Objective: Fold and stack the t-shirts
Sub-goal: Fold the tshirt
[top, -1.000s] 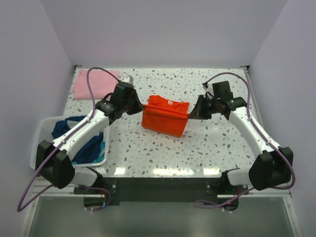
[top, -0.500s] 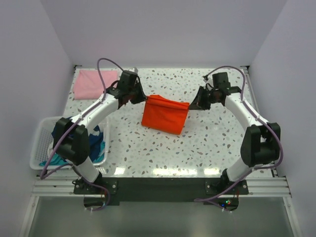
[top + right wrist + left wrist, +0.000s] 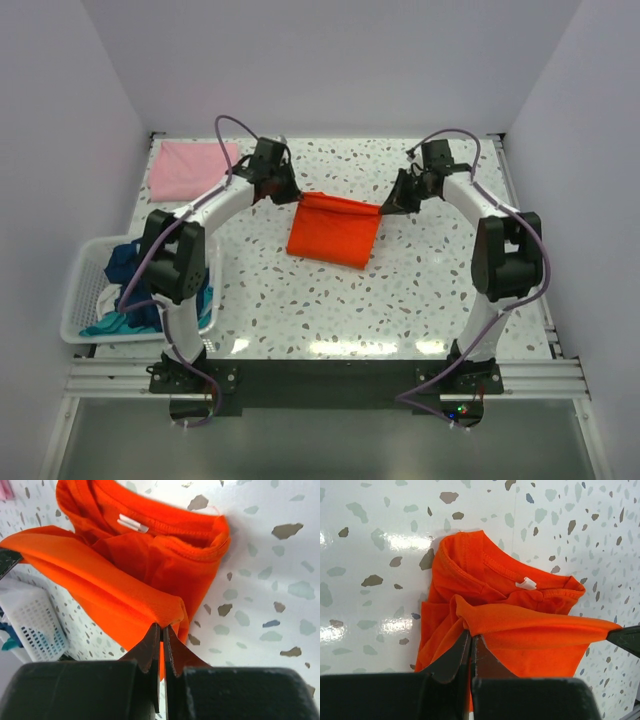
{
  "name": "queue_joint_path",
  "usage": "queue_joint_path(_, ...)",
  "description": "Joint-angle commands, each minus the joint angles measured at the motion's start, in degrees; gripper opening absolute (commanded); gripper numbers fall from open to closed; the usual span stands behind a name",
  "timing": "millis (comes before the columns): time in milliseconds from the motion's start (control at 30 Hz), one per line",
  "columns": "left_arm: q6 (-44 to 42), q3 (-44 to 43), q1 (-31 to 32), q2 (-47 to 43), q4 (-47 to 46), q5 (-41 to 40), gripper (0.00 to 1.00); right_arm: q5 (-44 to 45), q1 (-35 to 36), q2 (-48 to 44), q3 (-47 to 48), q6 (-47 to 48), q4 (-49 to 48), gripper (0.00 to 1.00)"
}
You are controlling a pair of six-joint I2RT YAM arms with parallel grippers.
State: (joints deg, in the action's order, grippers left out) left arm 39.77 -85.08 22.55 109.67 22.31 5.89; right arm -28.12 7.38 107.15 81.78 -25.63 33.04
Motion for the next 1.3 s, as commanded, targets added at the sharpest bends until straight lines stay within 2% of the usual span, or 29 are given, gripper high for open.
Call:
queue_joint_path(0, -2.0, -3.9, -1.3, 1.6, -2.2, -0.4, 0.0, 1.7, -1.0, 2.4, 4.3, 1.1, -1.7, 0.0)
queue_joint_path(67, -1.9, -4.9, -1.5, 3.3, -2.0, -0.4, 0.0, 1.5, -1.4, 4.5, 5.1, 0.9, -2.4, 0.0)
queue_joint_path(100, -1.9, -5.3, -1.6, 3.8, -1.8, -0.4, 0.0, 1.5, -1.5, 5.2, 5.9, 1.0, -3.1, 0.05)
queue_joint_path(167, -1.9, -6.5, -1.7, 5.1, -1.7, -0.5, 0.13, 0.6, -2.1, 7.2, 7.2, 1.5, -3.1, 0.08)
queue_joint_path(200, -2.1, -7.0, -1.7, 5.6, -1.5, -0.2, 0.23, 0.3, -2.3, 7.8, 8.6, 1.6, -3.2, 0.17)
queue_joint_path(233, -2.2, -7.8, -1.8, 5.7, -1.4, -0.1, 0.49, -0.3, -2.5, 8.2, 9.4, 1.9, -3.1, 0.33)
queue_joint_path(267, -2.3, -8.1, -1.7, 5.6, -1.3, 0.2, 0.62, -0.4, -2.5, 8.7, 11.0, 2.8, -2.5, 0.53)
queue_joint_path(300, -2.4, -8.3, -1.7, 5.2, -1.3, 0.7, 0.72, -0.7, -2.5, 8.7, 11.6, 2.9, -1.1, 0.83)
queue_joint_path(333, -2.3, -8.3, -1.6, 4.8, -1.3, 0.6, 0.96, -1.4, -2.4, 8.4, 11.8, 3.0, -0.6, 0.99)
queue_joint_path(367, -2.2, -7.9, -1.7, 4.2, -1.5, 0.7, 1.0, -2.6, -2.4, 7.3, 11.7, 3.3, -0.4, 0.99)
queue_joint_path(600, -1.4, -1.0, 0.0, -3.5, -4.6, 2.9, 1.0, -7.7, -1.7, -4.6, -0.7, 1.5, -6.0, 0.99)
queue_joint_path(767, -1.5, 1.1, 2.7, -4.6, -6.0, 3.8, 1.0, -7.9, 0.5, -9.3, -7.1, 0.8, -7.9, 0.99)
queue_joint_path(933, -1.1, -1.5, 4.2, -0.6, -7.9, 6.8, 1.0, -8.2, 0.9, -9.2, -7.8, -0.5, -10.0, 0.99)
queue_joint_path(1267, -2.2, -11.7, 4.7, 10.6, -8.9, 6.3, 1.0, -8.6, 1.9, -2.0, -2.2, -0.5, -10.1, 0.99)
